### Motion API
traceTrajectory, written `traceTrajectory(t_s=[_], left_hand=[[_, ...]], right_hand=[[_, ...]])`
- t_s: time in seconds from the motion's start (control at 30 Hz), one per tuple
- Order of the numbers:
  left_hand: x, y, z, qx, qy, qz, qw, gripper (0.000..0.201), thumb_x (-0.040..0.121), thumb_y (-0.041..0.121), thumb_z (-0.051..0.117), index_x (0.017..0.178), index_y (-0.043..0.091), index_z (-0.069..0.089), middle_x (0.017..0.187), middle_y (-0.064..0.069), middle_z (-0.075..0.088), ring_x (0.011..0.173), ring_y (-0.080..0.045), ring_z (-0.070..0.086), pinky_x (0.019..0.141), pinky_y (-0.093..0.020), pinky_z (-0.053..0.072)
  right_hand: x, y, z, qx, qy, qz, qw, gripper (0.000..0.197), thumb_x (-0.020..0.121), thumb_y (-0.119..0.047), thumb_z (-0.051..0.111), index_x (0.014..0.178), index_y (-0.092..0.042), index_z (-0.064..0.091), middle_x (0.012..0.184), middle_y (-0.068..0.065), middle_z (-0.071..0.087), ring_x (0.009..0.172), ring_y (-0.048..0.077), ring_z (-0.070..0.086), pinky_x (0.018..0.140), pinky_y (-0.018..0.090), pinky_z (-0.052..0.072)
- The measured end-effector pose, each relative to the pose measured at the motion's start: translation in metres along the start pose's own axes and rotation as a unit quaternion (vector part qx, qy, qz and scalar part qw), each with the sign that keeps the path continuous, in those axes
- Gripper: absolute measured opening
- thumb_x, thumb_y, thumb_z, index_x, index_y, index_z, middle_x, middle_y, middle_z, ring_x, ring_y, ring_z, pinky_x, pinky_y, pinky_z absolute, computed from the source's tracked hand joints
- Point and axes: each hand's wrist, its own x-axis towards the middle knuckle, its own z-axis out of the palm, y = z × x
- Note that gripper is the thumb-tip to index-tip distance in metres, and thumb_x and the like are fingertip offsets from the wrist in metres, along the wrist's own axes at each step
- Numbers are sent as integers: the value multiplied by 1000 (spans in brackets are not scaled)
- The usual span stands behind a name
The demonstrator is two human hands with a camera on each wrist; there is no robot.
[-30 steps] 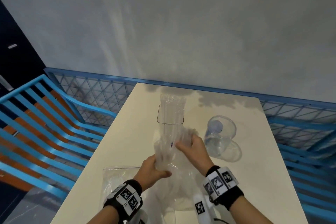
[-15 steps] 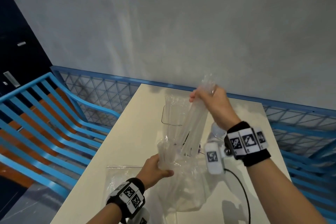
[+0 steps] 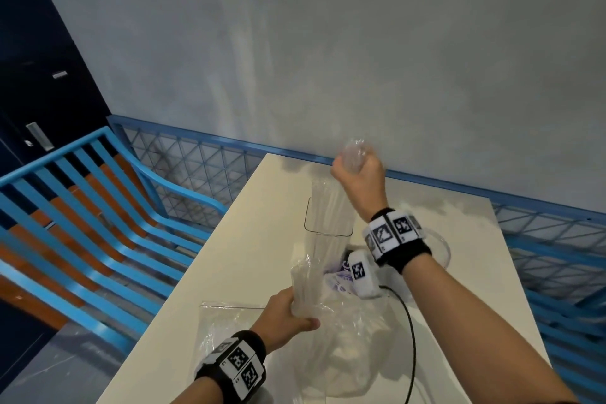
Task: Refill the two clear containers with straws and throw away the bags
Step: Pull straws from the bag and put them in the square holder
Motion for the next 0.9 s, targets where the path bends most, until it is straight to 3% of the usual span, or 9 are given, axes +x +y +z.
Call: traceTrajectory(t_s=[0.1,0.2,0.3,0.43,0.57,0.7,0.77,0.83,0.9], left_hand=[[1,-1,0,-3,2,-8,1000,43,70,16,79,109,19,62,105,3,69,97,-10,65,80,-16,50],[3,-1,-1,-6,1,-13,1000,44,70,17,80,110,18,62,105,3,69,97,-10,65,82,-18,50],[4,-1,-1,-7,3,-12,1000,42,70,16,80,107,22,61,104,4,68,97,-10,65,82,-18,51],[5,-1,-1,-2,2,-15,1000,44,71,16,79,111,19,62,105,2,68,97,-11,65,79,-16,50],[7,0,0,3,-2,-16,1000,45,72,17,79,113,17,61,106,2,68,96,-10,64,73,-11,47],[8,1,-1,5,0,-20,1000,45,72,16,79,113,16,61,106,1,68,98,-13,64,79,-15,50],[8,-1,-1,8,1,-23,1000,44,72,16,79,112,16,61,106,1,68,98,-13,64,78,-14,50],[8,-1,-1,10,-1,-23,1000,42,72,17,79,110,19,60,105,2,67,96,-12,64,74,-11,48],[9,0,-1,10,-2,-19,1000,41,72,17,79,107,21,59,104,3,67,95,-10,64,73,-10,47]], right_hand=[[-11,25,10,-53,-27,25,998,21,80,-13,68,97,-8,58,76,-2,57,69,15,54,65,28,47],[-5,32,12,-86,-38,57,994,36,79,-16,70,110,-9,53,91,2,59,82,20,57,67,24,42],[9,30,6,-109,41,76,990,55,77,-2,67,124,-6,38,101,8,52,88,26,54,55,17,38],[20,34,8,-133,1,-37,990,84,74,14,61,144,-18,28,136,11,43,122,19,45,93,20,41],[15,51,12,-273,-154,-126,941,49,80,5,62,128,-4,55,130,13,57,122,27,53,97,7,24],[2,64,8,-292,-178,-171,924,42,85,1,58,126,-5,57,133,12,56,127,25,50,111,27,33],[-3,68,6,-415,-193,-161,874,43,92,-9,51,135,-7,49,147,13,42,141,26,33,118,47,20],[-9,70,5,-560,-237,-114,785,50,100,-26,37,147,-12,30,159,7,19,149,24,9,116,57,0],[-13,66,4,-592,-257,-83,760,59,101,-43,25,152,-15,14,162,4,5,150,23,-2,113,61,-8]])
